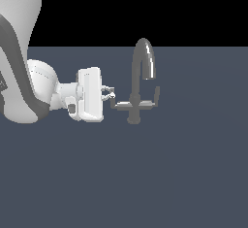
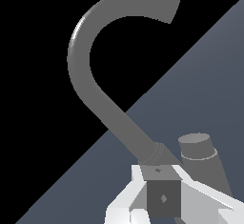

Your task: Turn on the faucet by rotating a designated handle.

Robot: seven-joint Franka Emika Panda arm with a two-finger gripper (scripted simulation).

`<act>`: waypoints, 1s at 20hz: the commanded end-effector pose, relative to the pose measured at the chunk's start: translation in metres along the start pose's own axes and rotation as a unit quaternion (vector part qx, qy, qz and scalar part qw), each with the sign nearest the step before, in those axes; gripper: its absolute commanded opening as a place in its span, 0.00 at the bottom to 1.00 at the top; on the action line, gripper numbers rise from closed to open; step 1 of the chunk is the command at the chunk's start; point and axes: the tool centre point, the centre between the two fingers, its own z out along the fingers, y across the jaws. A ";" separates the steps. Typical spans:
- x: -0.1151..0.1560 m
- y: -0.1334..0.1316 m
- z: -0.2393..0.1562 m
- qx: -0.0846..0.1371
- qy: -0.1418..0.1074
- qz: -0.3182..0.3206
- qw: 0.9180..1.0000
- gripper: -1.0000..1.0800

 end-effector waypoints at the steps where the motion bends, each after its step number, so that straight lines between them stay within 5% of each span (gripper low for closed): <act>1: 0.005 0.010 0.000 0.000 0.003 -0.004 1.000 0.00; 11: 0.023 0.041 0.000 0.000 0.005 -0.003 1.000 0.00; 13: 0.021 0.028 0.000 0.000 0.003 0.010 1.000 0.00; 20: 0.007 0.073 -0.002 0.000 0.005 0.001 1.000 0.00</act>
